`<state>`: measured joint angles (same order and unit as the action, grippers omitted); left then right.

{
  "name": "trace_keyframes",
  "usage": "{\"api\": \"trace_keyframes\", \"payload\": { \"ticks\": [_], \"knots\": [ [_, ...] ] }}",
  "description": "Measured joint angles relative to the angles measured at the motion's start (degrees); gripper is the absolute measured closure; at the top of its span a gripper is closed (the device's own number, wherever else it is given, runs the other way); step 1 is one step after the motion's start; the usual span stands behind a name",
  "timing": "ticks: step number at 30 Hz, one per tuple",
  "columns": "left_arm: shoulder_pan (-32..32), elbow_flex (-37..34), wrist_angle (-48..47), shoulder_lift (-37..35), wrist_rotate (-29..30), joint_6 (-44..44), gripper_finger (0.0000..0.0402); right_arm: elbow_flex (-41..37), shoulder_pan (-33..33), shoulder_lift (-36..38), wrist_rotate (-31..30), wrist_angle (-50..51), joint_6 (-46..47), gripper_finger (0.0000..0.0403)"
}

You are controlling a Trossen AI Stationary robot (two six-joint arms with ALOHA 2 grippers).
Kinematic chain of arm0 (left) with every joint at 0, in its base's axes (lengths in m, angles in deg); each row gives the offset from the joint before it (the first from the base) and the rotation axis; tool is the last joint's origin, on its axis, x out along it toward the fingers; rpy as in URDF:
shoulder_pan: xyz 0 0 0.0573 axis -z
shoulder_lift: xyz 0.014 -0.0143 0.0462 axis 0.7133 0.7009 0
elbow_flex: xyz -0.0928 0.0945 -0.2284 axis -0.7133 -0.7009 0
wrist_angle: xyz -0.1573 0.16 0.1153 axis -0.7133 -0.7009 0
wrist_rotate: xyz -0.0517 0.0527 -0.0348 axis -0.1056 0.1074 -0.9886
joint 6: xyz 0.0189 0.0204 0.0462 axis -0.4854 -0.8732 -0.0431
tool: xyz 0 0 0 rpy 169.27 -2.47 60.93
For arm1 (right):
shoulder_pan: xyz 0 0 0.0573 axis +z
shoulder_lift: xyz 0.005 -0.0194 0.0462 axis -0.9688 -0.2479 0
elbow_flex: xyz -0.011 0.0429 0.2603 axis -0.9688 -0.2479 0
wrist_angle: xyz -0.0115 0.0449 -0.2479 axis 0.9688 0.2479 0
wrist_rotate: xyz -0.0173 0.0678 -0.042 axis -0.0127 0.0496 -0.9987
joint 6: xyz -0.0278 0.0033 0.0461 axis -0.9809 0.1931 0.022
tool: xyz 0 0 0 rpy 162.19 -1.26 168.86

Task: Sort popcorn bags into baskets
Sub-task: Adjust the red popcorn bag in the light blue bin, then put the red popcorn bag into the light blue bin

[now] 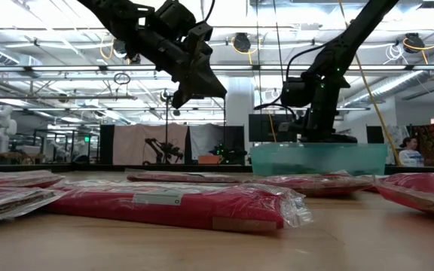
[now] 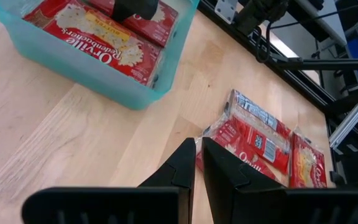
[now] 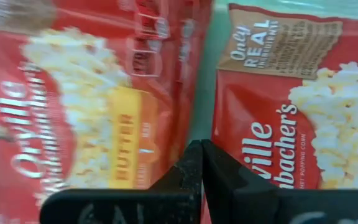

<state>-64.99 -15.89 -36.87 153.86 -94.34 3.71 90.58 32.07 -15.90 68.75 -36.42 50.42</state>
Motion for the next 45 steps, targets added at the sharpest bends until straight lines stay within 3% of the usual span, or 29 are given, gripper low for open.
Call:
{"api": "trace_keyframes", "payload": {
  "ticks": [10,24,34,45],
  "knots": [
    [0.0,0.0,0.0,0.0,0.0,0.0,0.0371,-0.1,-0.2,-0.2,1.8,-0.1,1.4,0.0403],
    [0.0,0.0,0.0,0.0,0.0,0.3,0.0371,-5.0,0.6,0.0,3.5,-10.8,4.6,0.0403],
    [1.1,0.0,0.0,0.0,-0.6,2.6,0.0371,-5.1,-1.4,2.3,0.5,-3.3,4.2,0.0403],
    [1.6,0.0,0.0,0.0,-0.6,1.1,0.0371,-5.2,-1.3,7.8,0.2,-3.2,7.6,0.0403]
  ]
}}
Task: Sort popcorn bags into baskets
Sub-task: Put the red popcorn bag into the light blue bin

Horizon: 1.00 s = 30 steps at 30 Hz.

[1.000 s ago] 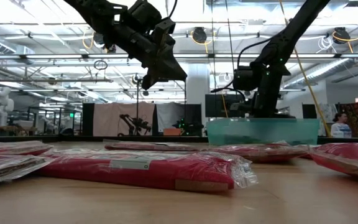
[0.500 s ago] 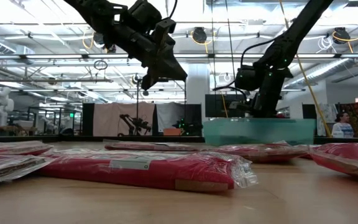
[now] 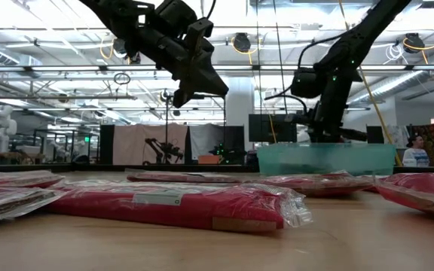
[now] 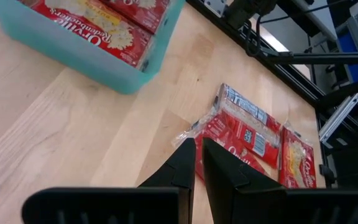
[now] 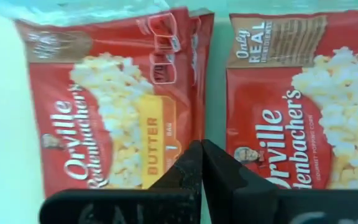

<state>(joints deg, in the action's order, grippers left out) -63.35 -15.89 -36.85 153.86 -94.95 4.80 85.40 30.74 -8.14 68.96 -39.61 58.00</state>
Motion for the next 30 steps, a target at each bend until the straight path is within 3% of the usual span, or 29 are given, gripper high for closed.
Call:
{"api": "trace_keyframes", "payload": {
  "ticks": [6,11,16,19,25,30],
  "knots": [
    [0.0,0.0,-3.4,-0.1,-1.3,0.8,0.0371,0.0,1.4,6.7,4.8,0.9,-1.1,0.0403],
    [-0.8,-0.1,-22.2,-0.1,0.2,9.5,0.0371,0.1,5.2,16.2,14.5,-0.2,-2.9,0.0403],
    [0.4,-1.5,-36.8,-0.1,-0.9,10.8,0.0361,0.1,10.4,24.7,16.8,0.0,-1.2,0.0403],
    [2.6,-2.6,-40.7,-0.1,-1.0,11.9,0.0333,0.1,13.1,28.0,16.7,0.1,-0.3,0.0403],
    [8.8,-5.0,-38.6,0.0,-0.7,21.3,0.0241,0.1,15.8,31.7,16.7,0.1,-1.3,0.0403],
    [13.6,-5.0,-38.0,0.0,4.8,26.8,0.0171,0.1,17.0,33.3,16.7,0.2,-3.6,0.0403]
  ]
}}
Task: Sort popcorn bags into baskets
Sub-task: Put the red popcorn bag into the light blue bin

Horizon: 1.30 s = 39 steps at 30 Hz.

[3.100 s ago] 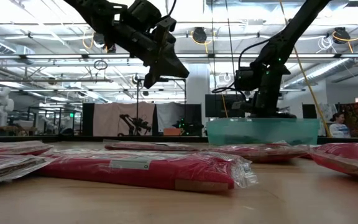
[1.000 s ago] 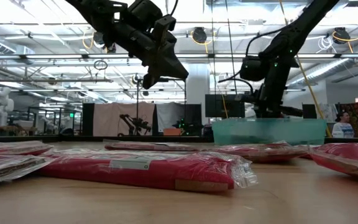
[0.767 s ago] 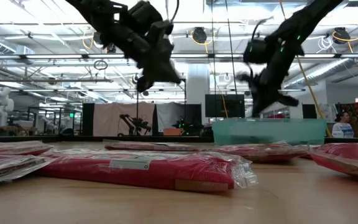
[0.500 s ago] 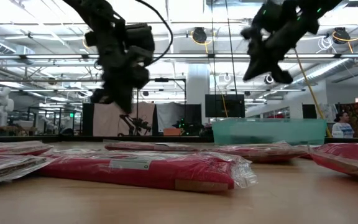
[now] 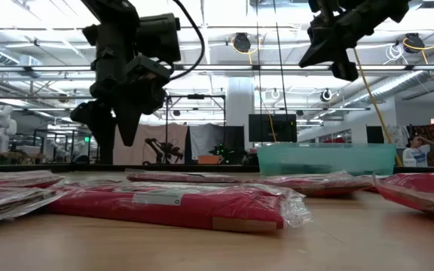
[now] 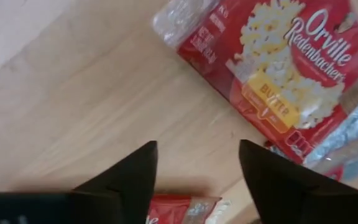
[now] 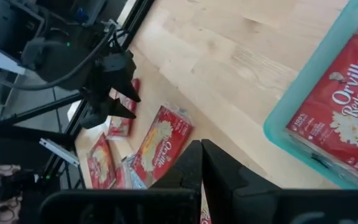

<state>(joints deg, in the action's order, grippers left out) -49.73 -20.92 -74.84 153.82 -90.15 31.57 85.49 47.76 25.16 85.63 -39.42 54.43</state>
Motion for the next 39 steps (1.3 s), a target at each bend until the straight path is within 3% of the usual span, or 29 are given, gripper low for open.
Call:
{"api": "trace_keyframes", "payload": {
  "ticks": [5,11,18,24,31,39],
  "knots": [
    [2.4,0.0,3.0,0.0,4.0,4.6,0.0131,0.0,1.8,1.6,0.1,0.3,-0.2,0.0403],
    [2.1,0.0,7.4,1.9,12.0,10.6,0.0119,0.0,4.0,3.2,0.1,0.3,-3.8,0.0403],
    [1.8,0.0,13.8,8.1,8.1,12.1,0.0137,0.0,5.6,3.3,0.1,1.1,-5.8,0.0403],
    [1.6,0.2,14.8,11.1,8.7,12.1,0.0208,0.0,6.3,3.4,2.5,1.1,-6.3,0.0403],
    [0.2,0.1,19.5,10.0,13.5,6.1,0.0383,0.0,6.3,3.3,2.9,1.1,-7.2,0.0403],
    [-3.3,0.2,22.5,2.1,15.0,4.3,0.0398,-2.8,6.1,3.2,2.7,-0.6,-2.7,0.0403]
  ]
}}
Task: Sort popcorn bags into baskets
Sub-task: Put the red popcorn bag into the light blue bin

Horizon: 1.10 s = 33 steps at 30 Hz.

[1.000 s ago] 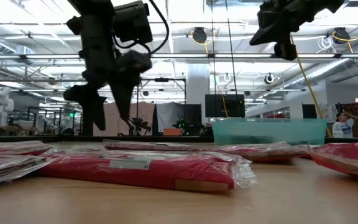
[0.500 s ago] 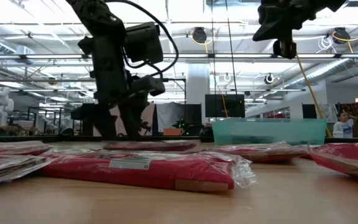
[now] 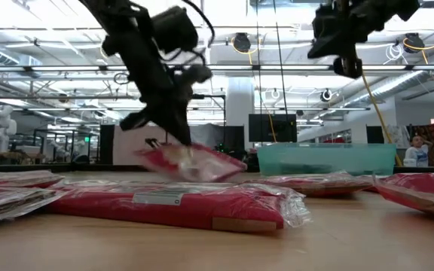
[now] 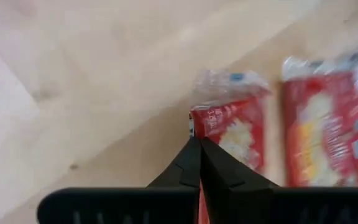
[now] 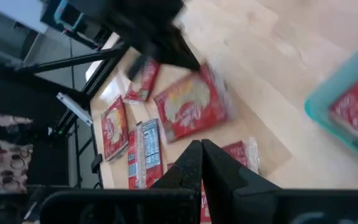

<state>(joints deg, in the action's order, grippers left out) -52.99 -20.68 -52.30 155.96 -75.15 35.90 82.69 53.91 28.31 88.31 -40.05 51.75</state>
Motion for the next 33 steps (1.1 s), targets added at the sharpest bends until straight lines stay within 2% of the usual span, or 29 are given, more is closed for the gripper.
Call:
{"api": "trace_keyframes", "payload": {
  "ticks": [7,9,15,20,23,27,33],
  "knots": [
    [-3.3,0.0,2.8,-8.9,1.1,-4.0,0.0400,-6.1,0.1,-0.4,-0.2,-8.7,10.4,0.0403],
    [-4.0,-0.1,2.6,-11.8,0.8,-4.9,0.0400,-6.7,0.3,-0.4,-2.2,-12.1,13.2,0.0403],
    [-5.3,0.0,10.7,-18.3,0.0,-7.5,0.0400,-6.7,2.0,-0.4,-11.2,-23.2,17.0,0.0403],
    [-7.3,0.1,12.8,-20.1,-3.3,-8.9,0.0401,-6.7,2.1,-2.8,-13.4,-25.8,19.9,0.0394],
    [-8.2,0.0,9.9,-19.9,-6.6,-12.0,0.0399,-6.7,3.3,-4.5,-13.3,-26.7,22.4,0.0382],
    [-9.5,0.0,0.0,-17.6,-6.9,-17.1,0.0377,-6.7,5.8,-6.2,-13.3,-27.3,25.8,0.0368],
    [-12.7,0.0,-14.6,-11.8,-7.3,-28.6,0.0290,-6.7,9.1,-6.9,-13.8,-27.7,31.8,0.0360]
  ]
}}
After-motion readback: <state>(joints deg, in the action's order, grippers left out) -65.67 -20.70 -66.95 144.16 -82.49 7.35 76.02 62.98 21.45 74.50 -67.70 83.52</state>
